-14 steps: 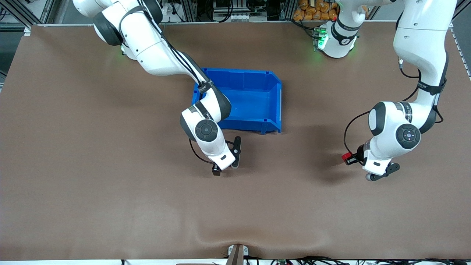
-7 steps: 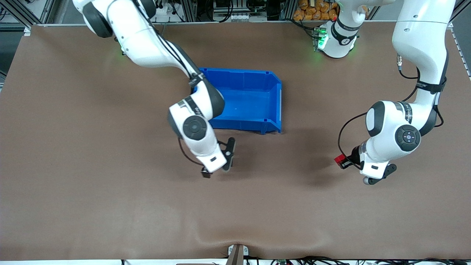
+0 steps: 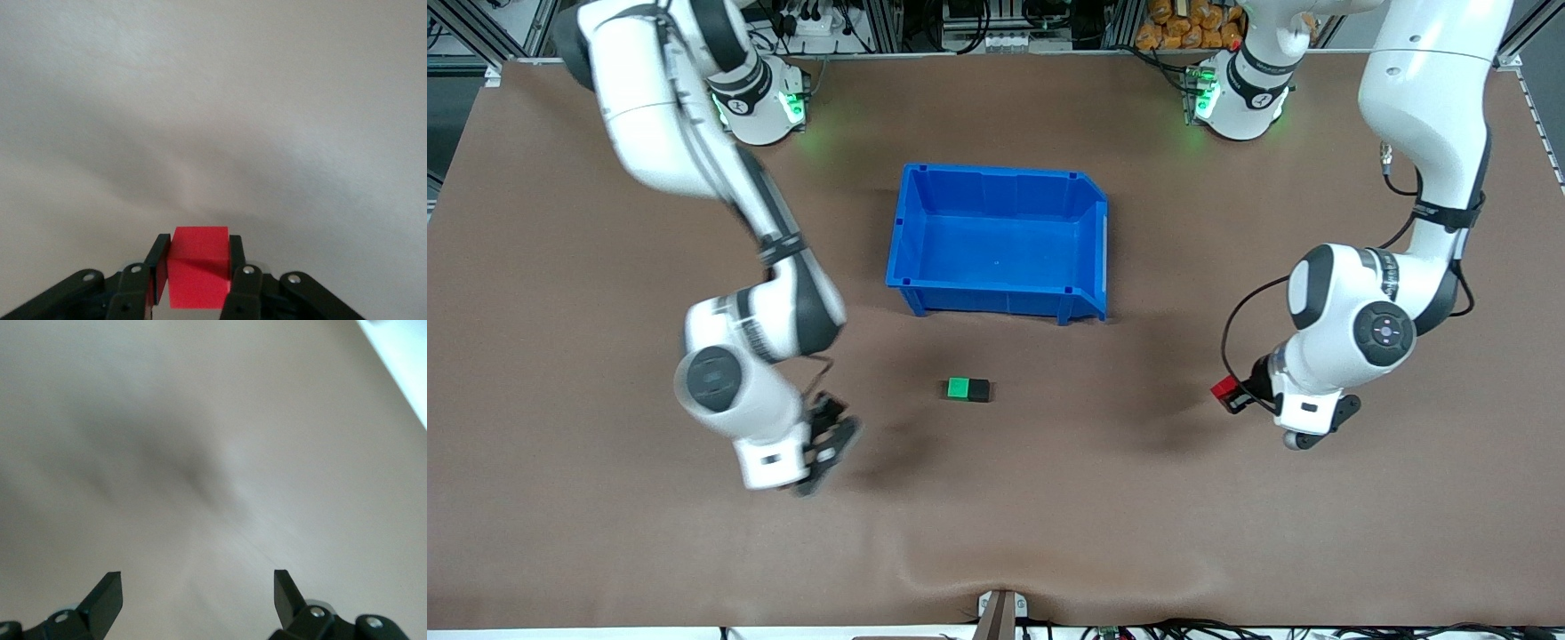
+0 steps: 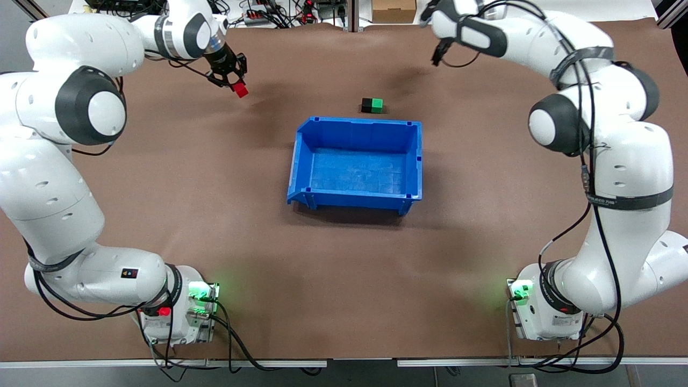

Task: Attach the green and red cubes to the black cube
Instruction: 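Open and withdraw the right gripper while the left gripper lifts the red cube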

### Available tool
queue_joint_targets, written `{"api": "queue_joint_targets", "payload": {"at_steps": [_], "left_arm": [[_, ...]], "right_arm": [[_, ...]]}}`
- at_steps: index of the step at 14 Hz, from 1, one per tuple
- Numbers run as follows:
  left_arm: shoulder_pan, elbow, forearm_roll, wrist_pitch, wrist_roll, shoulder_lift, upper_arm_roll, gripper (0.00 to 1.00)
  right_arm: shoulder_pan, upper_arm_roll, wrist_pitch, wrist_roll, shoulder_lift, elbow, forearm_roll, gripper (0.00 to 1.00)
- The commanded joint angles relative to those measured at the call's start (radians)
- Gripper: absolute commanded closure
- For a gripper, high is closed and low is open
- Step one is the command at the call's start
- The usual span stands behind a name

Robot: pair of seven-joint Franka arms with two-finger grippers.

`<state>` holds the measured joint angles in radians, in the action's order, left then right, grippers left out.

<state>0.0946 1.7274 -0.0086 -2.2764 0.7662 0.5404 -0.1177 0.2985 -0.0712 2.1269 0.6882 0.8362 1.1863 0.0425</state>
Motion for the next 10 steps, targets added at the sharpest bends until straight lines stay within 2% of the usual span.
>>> {"api": "queue_joint_targets", "payload": {"at_steps": [1,5,7,10], "left_arm": [[0.027,-0.037,-0.016,0.02,0.06,0.013,0.001,1.0],[0.05,-0.088,-0.019,0.021,0.205,0.058,0.001,1.0],[0.06,-0.097,-0.019,0.021,0.246,0.062,0.001,1.0],[0.062,-0.152,-0.031,0.06,0.326,0.084,0.001,1.0]], "right_arm": [[-0.114,0.022,0.005,-0.035,-0.028,0.018,0.0,0.0],[-0.255,0.021,0.007,-0.035,-0.116,0.091,-0.001,0.0],[-0.298,0.021,0.045,-0.039,-0.199,0.188,-0.001,0.0],[-0.314,0.018,0.137,-0.156,-0.348,0.387,-0.004,0.0]]}}
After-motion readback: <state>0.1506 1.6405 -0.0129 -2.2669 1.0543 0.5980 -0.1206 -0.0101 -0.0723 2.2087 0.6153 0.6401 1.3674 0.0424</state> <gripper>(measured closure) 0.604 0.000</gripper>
